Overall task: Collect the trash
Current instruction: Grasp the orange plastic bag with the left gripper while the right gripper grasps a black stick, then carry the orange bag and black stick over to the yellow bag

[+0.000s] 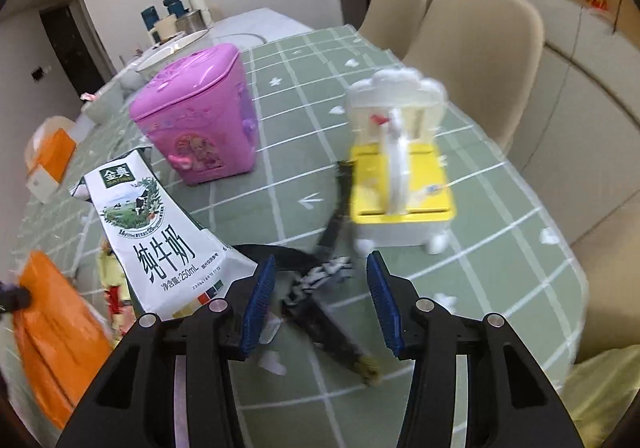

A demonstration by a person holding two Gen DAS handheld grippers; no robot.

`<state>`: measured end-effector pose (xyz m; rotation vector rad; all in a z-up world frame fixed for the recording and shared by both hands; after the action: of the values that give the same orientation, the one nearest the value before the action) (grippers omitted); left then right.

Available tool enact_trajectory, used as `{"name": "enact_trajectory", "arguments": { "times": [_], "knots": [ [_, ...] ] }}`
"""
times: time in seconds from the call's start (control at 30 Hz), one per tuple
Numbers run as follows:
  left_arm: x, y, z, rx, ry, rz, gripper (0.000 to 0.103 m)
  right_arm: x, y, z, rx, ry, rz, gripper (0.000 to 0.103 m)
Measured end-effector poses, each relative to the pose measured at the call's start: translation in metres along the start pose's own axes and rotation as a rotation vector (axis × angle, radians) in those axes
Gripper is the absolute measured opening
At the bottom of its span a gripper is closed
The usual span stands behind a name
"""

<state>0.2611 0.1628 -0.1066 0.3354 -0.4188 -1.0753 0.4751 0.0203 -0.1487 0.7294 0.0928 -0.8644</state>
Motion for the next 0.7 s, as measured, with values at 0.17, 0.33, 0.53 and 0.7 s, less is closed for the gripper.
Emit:
{"name": "enact_trajectory", "arguments": {
  "times": [0.17, 0.33, 0.53, 0.7],
  "knots": [
    [0.006, -0.005, -0.007, -0.036, -0.042, -0.002, 0.016, -0.007, -0.019, 0.011, 0.011, -0.079, 0.047, 0.028],
    [0.014, -0.009, -0.010, -0.051, -0.055, -0.020, 0.026, -0.002, -0.042, 0.055, 0.070, -0.068, -0.080, 0.020],
    [0.023, -0.021, -0.014, -0.082, -0.048, -0.058, 0.037, -0.015, -0.069, 0.111, 0.150, -0.079, -0.124, 0.020],
    [0.025, -0.035, -0.020, -0.118, -0.014, -0.083, 0.042, -0.028, -0.088, 0.141, 0.188, -0.074, -0.168, 0.020]
  ]
}}
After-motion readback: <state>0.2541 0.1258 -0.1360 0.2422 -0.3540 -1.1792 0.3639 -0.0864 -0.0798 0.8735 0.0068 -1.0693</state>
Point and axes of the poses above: each gripper's, at about its wrist camera, not at the fingertips, and z roughly against the way its jaws point, x to its right, y to its top, the point moved 7 cm from there along -z, roughly the way its jaws point, and after that the axes turned 11 degrees about y, right-handed, at the moved point
